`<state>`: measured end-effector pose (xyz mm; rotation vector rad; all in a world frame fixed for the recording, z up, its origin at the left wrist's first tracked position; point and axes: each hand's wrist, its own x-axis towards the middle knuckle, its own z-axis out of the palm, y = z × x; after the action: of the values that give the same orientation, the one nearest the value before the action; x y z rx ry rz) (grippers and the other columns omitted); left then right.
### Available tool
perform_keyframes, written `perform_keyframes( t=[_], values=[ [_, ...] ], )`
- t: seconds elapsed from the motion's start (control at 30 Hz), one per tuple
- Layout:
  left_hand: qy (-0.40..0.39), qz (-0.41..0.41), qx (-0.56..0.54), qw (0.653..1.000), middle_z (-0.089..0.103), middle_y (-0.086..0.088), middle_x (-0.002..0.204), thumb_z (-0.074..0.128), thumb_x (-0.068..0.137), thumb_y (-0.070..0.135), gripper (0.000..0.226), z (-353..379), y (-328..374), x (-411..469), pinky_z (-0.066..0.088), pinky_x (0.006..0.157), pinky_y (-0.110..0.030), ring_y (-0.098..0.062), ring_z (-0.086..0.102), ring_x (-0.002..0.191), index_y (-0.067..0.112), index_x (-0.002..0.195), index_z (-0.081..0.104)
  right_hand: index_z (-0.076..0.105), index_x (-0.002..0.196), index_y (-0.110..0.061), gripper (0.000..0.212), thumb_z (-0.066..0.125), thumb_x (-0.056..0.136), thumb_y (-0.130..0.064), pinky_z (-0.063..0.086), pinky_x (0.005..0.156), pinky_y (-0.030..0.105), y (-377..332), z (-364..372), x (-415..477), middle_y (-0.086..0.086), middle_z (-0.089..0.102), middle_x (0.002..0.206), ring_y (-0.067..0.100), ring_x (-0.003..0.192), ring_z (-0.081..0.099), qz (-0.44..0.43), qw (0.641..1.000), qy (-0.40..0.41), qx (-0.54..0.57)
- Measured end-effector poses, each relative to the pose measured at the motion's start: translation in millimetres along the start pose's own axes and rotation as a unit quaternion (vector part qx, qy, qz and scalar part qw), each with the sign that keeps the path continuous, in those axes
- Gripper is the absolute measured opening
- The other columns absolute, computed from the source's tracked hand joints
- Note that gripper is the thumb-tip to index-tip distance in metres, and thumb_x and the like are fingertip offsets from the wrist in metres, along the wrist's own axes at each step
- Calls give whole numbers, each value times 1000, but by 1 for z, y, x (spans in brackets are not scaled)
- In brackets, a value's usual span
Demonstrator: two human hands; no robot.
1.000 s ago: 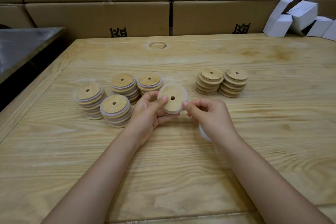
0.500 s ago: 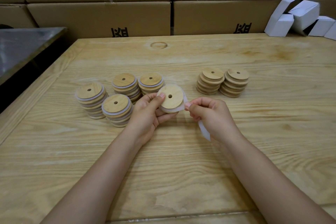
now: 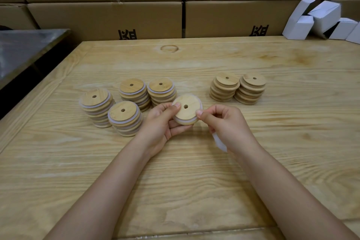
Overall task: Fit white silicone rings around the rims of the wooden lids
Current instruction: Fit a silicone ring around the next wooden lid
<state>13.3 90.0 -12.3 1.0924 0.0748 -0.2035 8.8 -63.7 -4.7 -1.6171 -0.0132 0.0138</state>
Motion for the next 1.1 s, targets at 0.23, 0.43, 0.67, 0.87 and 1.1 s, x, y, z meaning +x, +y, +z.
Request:
perform_keyframes(
  t=[0.23,0.43,0.67,0.87,1.1],
  values=[
    [-19,-12,16,1000,72,-15,85,49,93,14,27,2,3,-3,56,50,-26,-31,71,69,7,119,50,56,63,-11,27,76,75,-25,29,39,10,-8,-10,0,-10,44,45,2,42,37,-12,1000,6,-8],
    [87,126,109,982,69,-1,82,55,91,13,12,4,0,-6,51,49,-24,-14,65,61,17,96,65,62,62,-12,30,63,88,-27,38,51,18,-4,-22,10,-6,48,50,6,47,40,9,998,62,0],
    [338,459,308,762,63,32,80,54,90,21,9,-28,21,-17,48,65,-17,10,60,72,23,87,62,62,66,-9,29,60,90,-24,40,52,13,4,-18,10,-12,52,49,-2,49,48,-3,998,57,-37],
    [437,399,329,736,56,18,65,49,84,27,10,-61,32,-15,44,86,-56,-18,57,73,23,88,56,65,67,-12,28,61,90,-27,41,60,30,5,-17,9,-4,53,57,9,57,48,4,997,45,-58],
    [455,344,377,730,58,-3,61,50,78,30,19,-70,30,-14,41,86,-57,-34,56,71,14,88,53,65,65,-14,28,60,90,-27,42,62,26,9,-18,12,-10,55,51,4,54,50,4,997,43,-58]
  ],
)
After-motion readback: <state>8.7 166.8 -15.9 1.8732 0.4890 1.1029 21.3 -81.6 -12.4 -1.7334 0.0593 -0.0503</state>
